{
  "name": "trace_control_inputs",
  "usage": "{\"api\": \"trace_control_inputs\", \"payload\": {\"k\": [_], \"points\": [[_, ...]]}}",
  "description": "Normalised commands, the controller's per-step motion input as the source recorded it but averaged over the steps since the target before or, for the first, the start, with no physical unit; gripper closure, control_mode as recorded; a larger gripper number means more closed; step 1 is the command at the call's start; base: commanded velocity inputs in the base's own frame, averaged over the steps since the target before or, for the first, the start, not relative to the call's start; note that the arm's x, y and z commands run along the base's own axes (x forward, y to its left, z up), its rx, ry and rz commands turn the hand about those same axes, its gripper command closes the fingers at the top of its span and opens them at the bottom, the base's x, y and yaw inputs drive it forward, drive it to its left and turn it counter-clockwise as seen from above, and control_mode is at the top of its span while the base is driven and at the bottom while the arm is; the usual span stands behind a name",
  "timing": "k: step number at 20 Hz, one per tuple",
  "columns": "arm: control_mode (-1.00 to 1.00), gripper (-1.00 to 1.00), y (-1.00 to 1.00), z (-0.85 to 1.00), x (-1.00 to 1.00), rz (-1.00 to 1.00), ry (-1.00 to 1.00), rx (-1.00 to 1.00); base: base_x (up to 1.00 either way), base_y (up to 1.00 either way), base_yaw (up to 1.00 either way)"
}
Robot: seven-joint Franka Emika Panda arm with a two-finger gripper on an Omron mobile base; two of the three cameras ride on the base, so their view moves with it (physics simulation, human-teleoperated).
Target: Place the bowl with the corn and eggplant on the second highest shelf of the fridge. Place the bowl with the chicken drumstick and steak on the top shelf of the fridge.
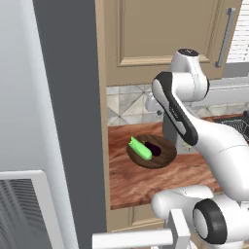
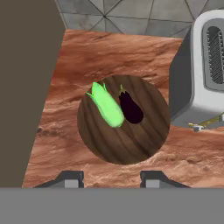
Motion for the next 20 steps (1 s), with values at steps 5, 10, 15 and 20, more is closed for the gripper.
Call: {"api": "trace_control_inputs", "payload": {"k": [5,10,15,20], "points": [[-1.00,-1.00,-0.23,-0.42,-0.54,-0.13,0.04,0.08,0.00,0.00,0.00],[-1.00,-1.00,-0.71,-0.91,-1.00,-0.43,0.08,0.23,0.00,0.00,0.00],[-1.00,-1.00,-0.38,-0.98,-0.41,-0.55,0.12,0.21,0.00,0.00,0.00],[-1.00,-1.00,0.18,-0.58,0.59,-0.32,0.02,0.06,0.00,0.00,0.00]]}}
